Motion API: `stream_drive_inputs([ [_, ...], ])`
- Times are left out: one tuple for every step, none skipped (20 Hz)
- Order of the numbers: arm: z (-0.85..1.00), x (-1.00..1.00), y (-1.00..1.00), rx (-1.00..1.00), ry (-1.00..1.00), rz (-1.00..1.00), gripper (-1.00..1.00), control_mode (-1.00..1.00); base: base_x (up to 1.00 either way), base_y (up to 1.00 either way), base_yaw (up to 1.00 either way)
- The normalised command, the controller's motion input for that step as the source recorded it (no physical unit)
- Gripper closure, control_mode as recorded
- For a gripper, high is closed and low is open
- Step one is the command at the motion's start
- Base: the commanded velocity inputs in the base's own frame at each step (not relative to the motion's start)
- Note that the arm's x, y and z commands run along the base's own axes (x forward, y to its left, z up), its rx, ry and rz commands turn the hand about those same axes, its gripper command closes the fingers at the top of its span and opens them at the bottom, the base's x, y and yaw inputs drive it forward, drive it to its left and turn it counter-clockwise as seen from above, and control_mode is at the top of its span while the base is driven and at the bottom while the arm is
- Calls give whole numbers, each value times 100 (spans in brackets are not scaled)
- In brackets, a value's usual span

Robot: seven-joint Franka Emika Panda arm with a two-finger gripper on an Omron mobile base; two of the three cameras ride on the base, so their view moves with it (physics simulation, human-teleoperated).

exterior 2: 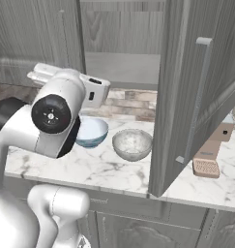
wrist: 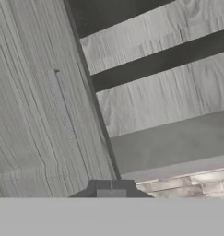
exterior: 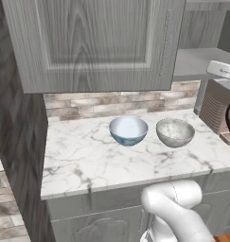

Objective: Open the cabinet. Pick the bowls from the counter and place them in the cabinet. Then close the cabinet.

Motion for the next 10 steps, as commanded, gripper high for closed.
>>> stream_drive_inputs([
  [4, 31, 9, 3, 31, 2, 100, -100, 0, 0, 0],
  [13, 26, 0, 8, 33, 5, 100, -100, 0, 0, 0],
  [16, 15, -10, 17, 35, 10, 100, -100, 0, 0, 0],
  [12, 6, -53, 23, 25, 12, 100, -100, 0, 0, 0],
  [10, 2, -64, 25, 18, 12, 100, -100, 0, 0, 0],
  [6, 0, -67, 27, 15, 13, 100, -100, 0, 0, 0],
  [0, 1, -61, 28, 12, 15, 100, -100, 0, 0, 0],
  [0, 2, -51, 28, 13, 15, 100, -100, 0, 0, 0],
  [0, 16, -21, 20, 14, 12, 100, -100, 0, 0, 0],
  [0, 15, -16, 17, 12, 11, 100, -100, 0, 0, 0],
])
